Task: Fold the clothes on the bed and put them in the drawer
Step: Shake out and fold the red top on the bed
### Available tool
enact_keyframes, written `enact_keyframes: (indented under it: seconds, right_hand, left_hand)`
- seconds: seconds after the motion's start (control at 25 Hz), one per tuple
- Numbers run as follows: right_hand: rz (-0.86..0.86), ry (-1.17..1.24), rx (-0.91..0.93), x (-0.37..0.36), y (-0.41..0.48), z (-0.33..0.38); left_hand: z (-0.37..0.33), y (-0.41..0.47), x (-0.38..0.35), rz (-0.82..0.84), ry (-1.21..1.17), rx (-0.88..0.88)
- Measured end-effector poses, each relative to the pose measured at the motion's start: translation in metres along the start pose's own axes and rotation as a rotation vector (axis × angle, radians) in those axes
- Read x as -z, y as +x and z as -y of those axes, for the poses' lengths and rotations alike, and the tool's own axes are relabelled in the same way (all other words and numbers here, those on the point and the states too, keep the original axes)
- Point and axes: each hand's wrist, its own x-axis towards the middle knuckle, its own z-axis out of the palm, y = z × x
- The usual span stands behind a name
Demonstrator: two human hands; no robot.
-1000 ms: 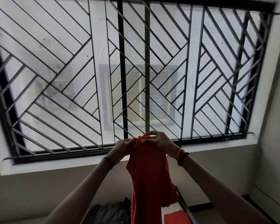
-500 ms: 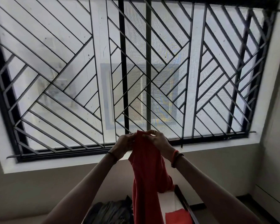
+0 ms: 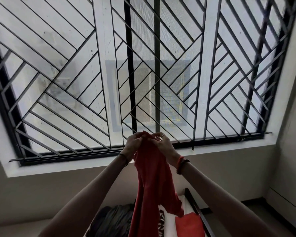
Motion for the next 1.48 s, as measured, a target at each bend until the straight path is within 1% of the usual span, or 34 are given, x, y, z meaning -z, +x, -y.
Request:
enact_keyframes:
  seconds: [0.08,0.2,0.28,0.4,0.48,0.56,0.72,0.88,0.92,1.0,1.04,1.12,1.16,1.28,1.36,1.4,1.48]
  right_hand:
    - [0.166,0.054,-0.102,0.006,-0.004,-0.003]
    - [0.419,0.053,-0.212,0.020,-0.014,-0.013]
    - [0.500,-0.011,-0.260,0.027,-0.019,-0.025]
    - [0.583,-0.134,-0.323,0.042,-0.022,-0.057]
    - [0.556,-0.119,-0.381,0.050,-0.025,-0.075]
    - [0.486,-0.103,-0.379,0.049,-0.029,-0.086]
    - [0.274,-0.132,-0.234,0.039,-0.025,-0.083]
    - [0.180,-0.057,-0.149,0.032,-0.018,-0.070]
    - [0.191,-0.039,-0.129,0.032,-0.017,-0.069]
    - [0.294,-0.016,-0.114,0.038,-0.017,-0.073]
    - [0.355,-0.063,-0.116,0.043,-0.016,-0.078]
    - [0.445,-0.237,-0.117,0.052,-0.015,-0.091]
    - [0.453,-0.274,-0.125,0.056,-0.014,-0.099]
    - [0.421,-0.223,-0.193,0.055,-0.013,-0.113]
    - [0.476,-0.226,-0.218,0.047,-0.014,-0.113]
    - [0.512,-0.276,-0.204,0.042,-0.014,-0.117]
    - [0.544,-0.473,-0.134,0.031,-0.015,-0.125]
  left_hand:
    - [-0.003,0.002,0.005,-0.011,0.035,0.004]
    - [-0.008,0.001,0.012,0.038,0.068,0.024]
    - [-0.008,0.001,0.014,0.053,0.076,0.024]
    - [-0.012,0.002,0.019,0.027,0.038,0.007]
    - [-0.017,0.005,0.022,0.009,0.020,0.011]
    - [-0.021,0.005,0.025,-0.006,0.034,0.017]
    - [-0.019,0.011,0.032,-0.074,0.058,-0.001]
    - [-0.014,0.017,0.048,-0.194,0.043,-0.023]
    - [-0.015,0.017,0.050,-0.208,0.041,-0.027]
    - [-0.021,0.018,0.052,-0.233,0.005,-0.032]
    - [-0.024,0.020,0.054,-0.253,-0.014,-0.029]
    - [-0.031,0.027,0.061,-0.288,-0.033,-0.027]
    - [-0.034,0.030,0.064,-0.295,-0.037,-0.038]
    - [-0.039,0.035,0.063,-0.249,-0.026,-0.076]
    - [-0.046,0.033,0.059,-0.216,-0.051,-0.075]
    - [-0.049,0.033,0.057,-0.212,-0.071,-0.070]
    - [-0.051,0.036,0.057,-0.206,-0.087,-0.071]
